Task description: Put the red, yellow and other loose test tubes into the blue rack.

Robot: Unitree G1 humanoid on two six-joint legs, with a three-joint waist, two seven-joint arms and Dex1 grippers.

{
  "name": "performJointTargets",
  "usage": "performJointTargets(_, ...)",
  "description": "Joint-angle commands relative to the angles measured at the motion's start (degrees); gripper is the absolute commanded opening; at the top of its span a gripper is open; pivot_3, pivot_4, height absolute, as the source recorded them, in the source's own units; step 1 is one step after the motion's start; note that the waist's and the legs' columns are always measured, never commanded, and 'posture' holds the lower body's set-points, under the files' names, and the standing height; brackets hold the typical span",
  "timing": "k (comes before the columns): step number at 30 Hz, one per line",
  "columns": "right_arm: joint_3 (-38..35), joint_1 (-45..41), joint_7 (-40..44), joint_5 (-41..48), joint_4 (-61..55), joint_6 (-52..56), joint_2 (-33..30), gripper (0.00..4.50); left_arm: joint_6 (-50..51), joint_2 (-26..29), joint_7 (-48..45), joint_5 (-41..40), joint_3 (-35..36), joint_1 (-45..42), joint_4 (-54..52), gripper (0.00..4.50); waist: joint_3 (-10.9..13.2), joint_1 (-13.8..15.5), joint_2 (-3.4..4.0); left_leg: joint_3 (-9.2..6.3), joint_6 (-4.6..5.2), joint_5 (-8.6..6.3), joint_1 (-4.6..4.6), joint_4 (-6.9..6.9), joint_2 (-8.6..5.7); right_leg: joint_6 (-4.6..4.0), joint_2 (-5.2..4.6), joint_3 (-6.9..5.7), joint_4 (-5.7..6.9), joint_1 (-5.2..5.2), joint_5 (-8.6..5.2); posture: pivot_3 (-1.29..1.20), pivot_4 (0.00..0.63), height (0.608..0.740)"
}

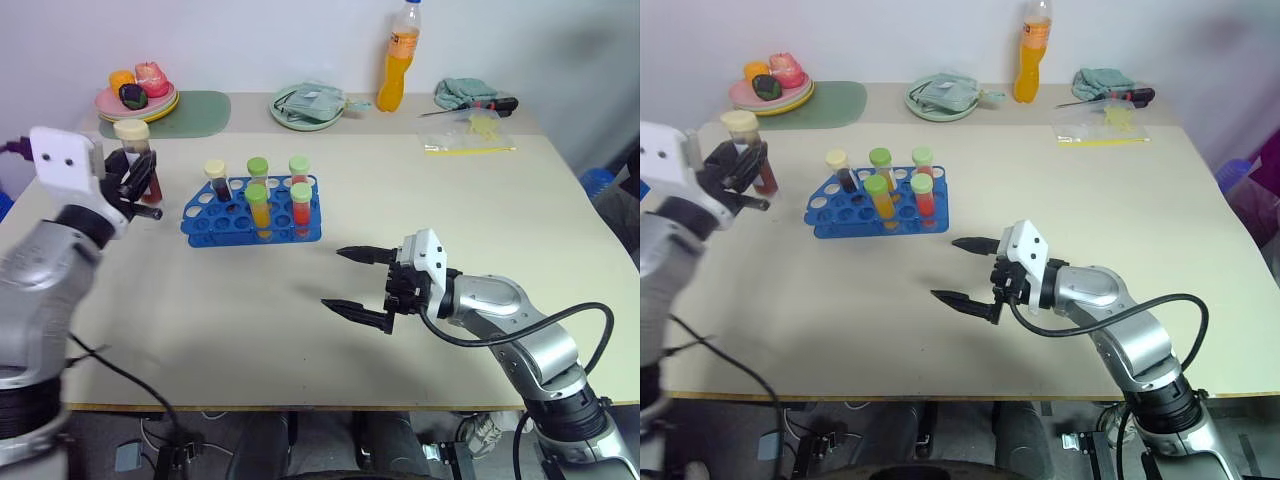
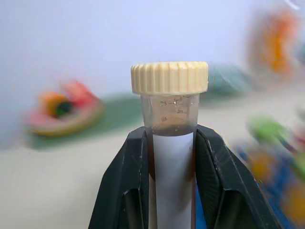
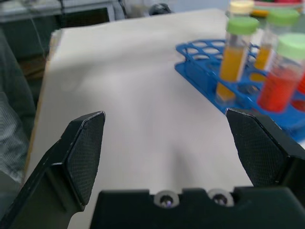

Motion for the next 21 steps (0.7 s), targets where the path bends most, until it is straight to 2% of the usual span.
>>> performJointTargets(1, 0.1, -1.5, -0.3, 0.4, -1.3, 0.1, 0.8, 4.5, -13.8, -6.3, 3.6, 12.9, -7.6, -0.6, 2.8, 0.81, 0.0, 0.2, 0.0, 0.0, 0.01, 0.0, -0.01, 0.01, -0.01, 0.01, 0.0, -0.01, 0.0, -0.02, 0.01, 0.0, 0.15, 0.74)
performJointTargets(3, 0.3, -1.9, -0.4, 0.2, -1.1, 0.1, 0.9, 4.5, -19.0, -10.0, 4.9, 17.1, -9.7, -0.7, 7.1, 0.81, 0.0, 0.3, 0.0, 0.01, 0.03, -0.01, -0.02, 0.01, -0.02, 0.03, 0.01, -0.01, 0.02, -0.05, 0.02, 0.0, 0.15, 0.74)
performJointTargets(7, -0.1, -1.9, -0.5, 0.1, -1.3, 0.2, 0.6, 4.5, -26.7, -15.5, 3.4, 18.1, -10.4, -1.1, 14.6, 0.81, 0.0, 0.1, 0.01, 0.01, 0.03, -0.01, -0.02, -0.03, 0.07, 0.07, 0.1, -0.03, 0.09, -0.13, 0.04, 0.0, 0.15, 0.74)
performJointTargets(15, -0.6, -0.8, -1.4, -0.1, -2.2, 0.1, 0.2, 4.5, -33.8, -17.7, 1.8, 20.0, -8.6, -1.6, 24.4, 0.81, 0.0, -0.5, 0.01, -0.01, 0.04, -0.01, -0.02, -0.02, 0.09, 0.12, 0.18, -0.05, 0.13, -0.12, 0.06, 0.0, 0.15, 0.74)
performJointTargets(21, -0.5, -0.3, -1.8, -0.3, -2.3, -0.4, 0.2, 4.5, -34.6, -18.7, 1.3, 20.5, -8.3, -2.2, 25.5, 0.81, 0.0, -0.5, 0.01, -0.02, 0.04, -0.01, 0.04, 0.02, 0.09, 0.14, 0.2, -0.06, 0.14, -0.03, 0.07, 0.0, 0.15, 0.74)
